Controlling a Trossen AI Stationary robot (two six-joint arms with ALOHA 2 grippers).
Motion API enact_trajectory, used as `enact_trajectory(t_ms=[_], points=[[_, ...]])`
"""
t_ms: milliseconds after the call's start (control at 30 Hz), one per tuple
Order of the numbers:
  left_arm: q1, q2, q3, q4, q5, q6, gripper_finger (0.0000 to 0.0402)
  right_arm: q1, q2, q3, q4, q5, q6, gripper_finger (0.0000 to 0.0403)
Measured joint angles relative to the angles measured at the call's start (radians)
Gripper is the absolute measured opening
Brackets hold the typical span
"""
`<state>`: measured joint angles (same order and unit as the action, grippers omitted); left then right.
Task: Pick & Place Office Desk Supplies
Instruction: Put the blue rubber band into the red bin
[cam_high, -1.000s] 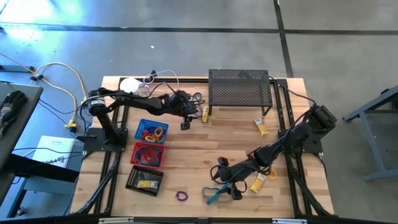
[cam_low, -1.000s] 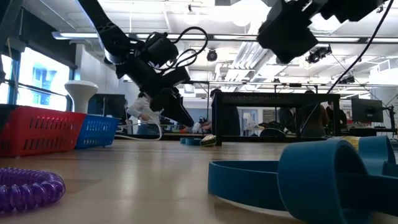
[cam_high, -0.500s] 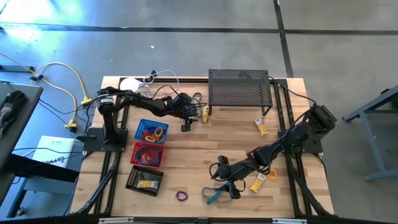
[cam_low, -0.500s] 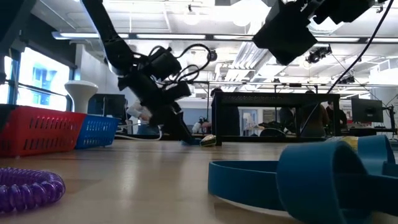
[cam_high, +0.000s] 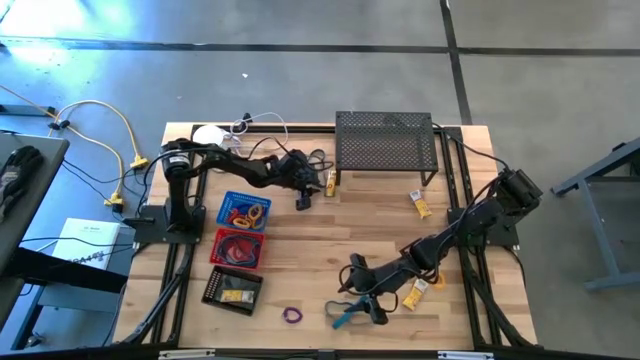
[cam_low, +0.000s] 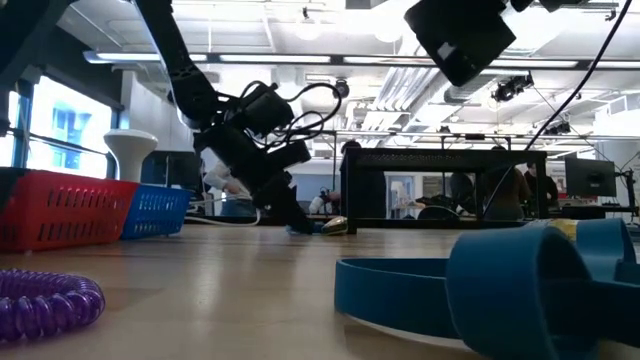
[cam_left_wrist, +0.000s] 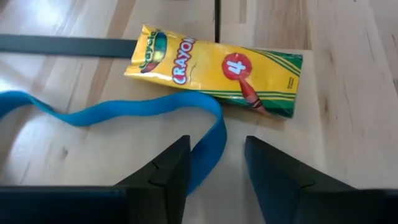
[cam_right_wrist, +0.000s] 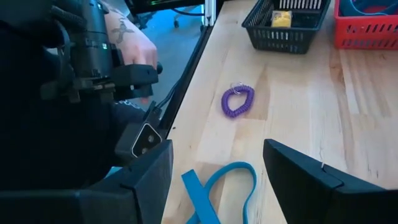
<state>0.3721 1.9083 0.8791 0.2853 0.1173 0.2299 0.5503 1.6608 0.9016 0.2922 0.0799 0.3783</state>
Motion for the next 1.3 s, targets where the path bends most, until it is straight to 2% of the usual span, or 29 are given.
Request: enact_trajectory(t_ms=[100,333,500,667,800,967,1167,1300], points=[[0.000,0.000,0.000,-0.003,-0.012,-0.038,0.0115,0.000,0.000,0.000,0.011,0.000,-0.007,0.0238],[-0.002,0.002,0.000,-0.015,-0.081,-0.071,0.0010,-0.003,0.000,0.000,0.037,0.021,-0.039,0.0238],[-0.026,-0.011,-0.002,-0.017,-0.116,-0.074,0.0003,-0.003,0.000,0.000,0.045,0.023,-0.062,0.0238],[-0.133,-0.104,-0.010,-0.079,-0.279,-0.060,0.0002,-0.003,0.000,0.000,0.046,0.023,-0.063,0.0238],[-0.227,-0.239,-0.005,-0.156,-0.351,-0.053,0.0002,-0.003,0.000,0.000,0.044,0.023,-0.063,0.0238],[-0.349,-0.423,-0.008,-0.319,-0.483,-0.153,0.0001,-0.003,0.000,-0.001,0.049,0.026,-0.060,0.0238],[-0.534,-0.646,-0.006,-0.368,-0.724,-0.198,0.0001,0.000,0.000,-0.001,0.056,0.026,-0.033,0.0238],[-0.653,-0.773,-0.005,-0.365,-0.802,-0.221,0.0001,0.008,0.000,-0.001,0.058,0.028,-0.025,0.0238]])
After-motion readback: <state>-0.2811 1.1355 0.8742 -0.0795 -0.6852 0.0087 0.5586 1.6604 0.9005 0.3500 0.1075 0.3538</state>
